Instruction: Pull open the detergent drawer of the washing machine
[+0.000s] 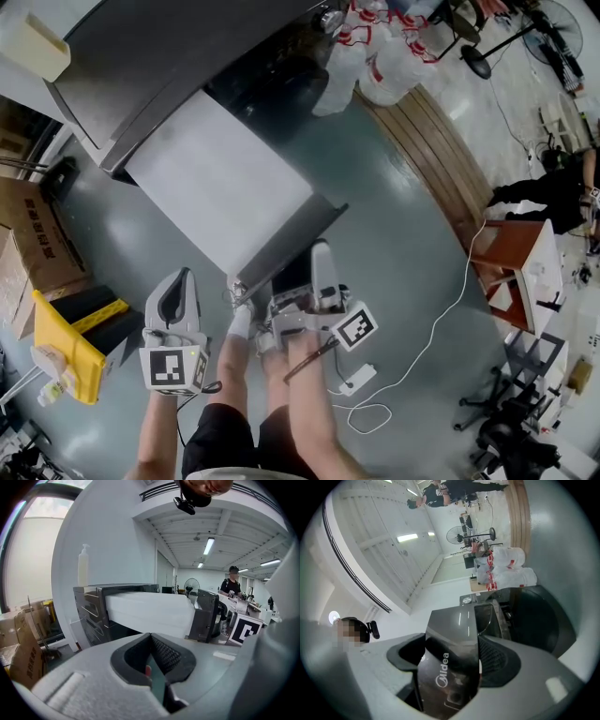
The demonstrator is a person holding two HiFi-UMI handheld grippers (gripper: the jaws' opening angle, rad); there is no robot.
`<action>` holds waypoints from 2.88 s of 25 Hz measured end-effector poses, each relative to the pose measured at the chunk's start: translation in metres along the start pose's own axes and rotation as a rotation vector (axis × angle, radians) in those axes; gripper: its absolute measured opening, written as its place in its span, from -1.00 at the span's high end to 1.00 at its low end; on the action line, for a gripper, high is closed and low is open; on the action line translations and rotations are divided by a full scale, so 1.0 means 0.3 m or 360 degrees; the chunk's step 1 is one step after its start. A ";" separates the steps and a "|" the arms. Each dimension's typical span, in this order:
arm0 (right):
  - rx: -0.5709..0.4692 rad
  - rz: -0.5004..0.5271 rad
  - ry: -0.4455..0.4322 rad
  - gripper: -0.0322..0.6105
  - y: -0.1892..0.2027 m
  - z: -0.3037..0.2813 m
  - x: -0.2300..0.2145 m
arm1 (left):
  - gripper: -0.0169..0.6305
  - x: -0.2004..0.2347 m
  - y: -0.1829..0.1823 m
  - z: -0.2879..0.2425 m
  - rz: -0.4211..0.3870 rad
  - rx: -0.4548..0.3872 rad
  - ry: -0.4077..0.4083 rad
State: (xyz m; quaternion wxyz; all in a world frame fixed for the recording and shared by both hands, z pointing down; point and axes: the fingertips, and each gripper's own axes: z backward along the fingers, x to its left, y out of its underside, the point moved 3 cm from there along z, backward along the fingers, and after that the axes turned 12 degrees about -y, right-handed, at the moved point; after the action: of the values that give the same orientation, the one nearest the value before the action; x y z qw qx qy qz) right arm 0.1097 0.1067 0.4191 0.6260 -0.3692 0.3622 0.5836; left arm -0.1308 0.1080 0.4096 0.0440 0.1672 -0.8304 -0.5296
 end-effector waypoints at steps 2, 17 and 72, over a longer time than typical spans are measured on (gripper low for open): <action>0.0004 -0.0003 -0.0003 -0.17 -0.001 0.001 0.000 | 0.91 -0.001 -0.001 0.001 -0.0001 -0.0003 0.0001; -0.0013 -0.0025 -0.0046 -0.17 -0.040 0.069 -0.011 | 0.91 -0.007 0.016 -0.006 -0.0013 0.0021 0.0004; 0.0796 0.1660 0.0289 -0.14 -0.221 -0.173 0.795 | 0.91 -0.298 -0.753 0.195 -0.0122 -0.0478 0.0267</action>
State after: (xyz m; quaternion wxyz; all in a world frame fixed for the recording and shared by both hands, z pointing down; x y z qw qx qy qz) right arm 0.1880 0.1681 0.1865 0.2906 -0.0317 0.6752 0.6773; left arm -0.0090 0.1010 0.1913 0.1174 0.2340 -0.7284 -0.6331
